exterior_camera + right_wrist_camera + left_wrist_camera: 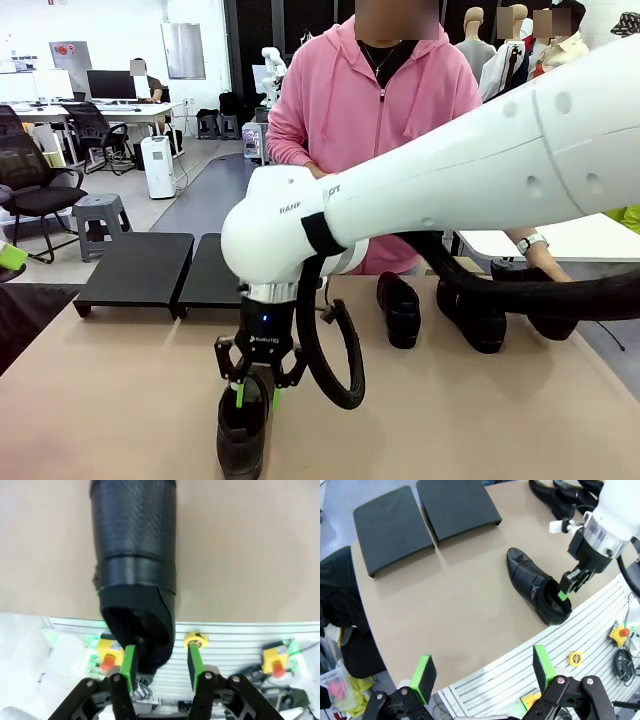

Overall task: Organize the shoes by placing them on the stand.
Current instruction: Pick up one Shoe and place it in the middle of the table.

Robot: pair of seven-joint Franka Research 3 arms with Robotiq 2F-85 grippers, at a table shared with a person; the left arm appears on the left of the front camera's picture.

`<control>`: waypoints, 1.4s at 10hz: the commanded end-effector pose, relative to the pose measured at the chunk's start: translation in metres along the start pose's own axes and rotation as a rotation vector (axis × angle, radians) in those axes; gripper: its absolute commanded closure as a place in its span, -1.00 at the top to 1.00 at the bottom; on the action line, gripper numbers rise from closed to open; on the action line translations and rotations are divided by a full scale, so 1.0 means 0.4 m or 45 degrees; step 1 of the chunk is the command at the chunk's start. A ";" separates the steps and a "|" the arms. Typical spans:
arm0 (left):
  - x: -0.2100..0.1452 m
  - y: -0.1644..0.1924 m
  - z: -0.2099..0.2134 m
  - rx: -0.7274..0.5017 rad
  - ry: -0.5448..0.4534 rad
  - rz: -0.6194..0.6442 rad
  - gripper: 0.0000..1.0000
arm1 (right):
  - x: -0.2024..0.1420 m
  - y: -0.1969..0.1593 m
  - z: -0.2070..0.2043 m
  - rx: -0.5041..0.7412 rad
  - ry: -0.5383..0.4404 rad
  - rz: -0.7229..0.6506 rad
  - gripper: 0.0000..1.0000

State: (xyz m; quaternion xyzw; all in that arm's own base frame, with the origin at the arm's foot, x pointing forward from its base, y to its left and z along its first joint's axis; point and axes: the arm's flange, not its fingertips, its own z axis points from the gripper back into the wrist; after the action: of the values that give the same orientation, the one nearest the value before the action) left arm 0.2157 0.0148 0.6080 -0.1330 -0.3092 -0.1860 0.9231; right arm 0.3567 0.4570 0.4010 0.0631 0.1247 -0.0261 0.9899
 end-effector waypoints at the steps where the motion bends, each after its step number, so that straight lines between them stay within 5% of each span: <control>1: 0.001 0.004 -0.001 -0.014 -0.017 -0.012 1.00 | -0.085 -0.109 0.102 0.000 -0.039 0.020 1.00; 5: 0.001 0.004 -0.001 -0.014 -0.017 -0.012 1.00 | -0.165 -0.343 0.233 -0.032 -0.239 0.061 1.00; 7: 0.001 0.004 -0.001 -0.014 -0.017 -0.012 1.00 | -0.182 -0.234 0.203 -0.120 -0.273 0.159 1.00; 8: 0.001 0.004 -0.001 -0.014 -0.017 -0.012 1.00 | -0.215 -0.117 0.172 -0.122 -0.226 0.399 1.00; 9: 0.001 0.004 -0.001 -0.014 -0.017 -0.012 1.00 | -0.236 -0.057 0.159 -0.168 -0.278 0.452 1.00; 10: 0.001 0.004 -0.001 -0.014 -0.017 -0.012 1.00 | -0.216 -0.085 0.182 -0.184 -0.299 0.382 1.00; 12: 0.001 0.004 -0.001 -0.014 -0.017 -0.012 1.00 | -0.162 -0.267 0.236 -0.137 -0.216 0.191 1.00; 14: 0.001 0.004 -0.001 -0.014 -0.017 -0.012 1.00 | -0.142 -0.545 0.312 0.039 -0.174 0.058 1.00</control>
State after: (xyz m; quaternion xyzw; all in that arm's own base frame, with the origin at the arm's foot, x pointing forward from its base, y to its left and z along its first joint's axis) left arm 0.2157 0.0151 0.6082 -0.1333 -0.3095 -0.1858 0.9230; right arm 0.3288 0.2870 0.5019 0.0416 0.0485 0.0118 0.9979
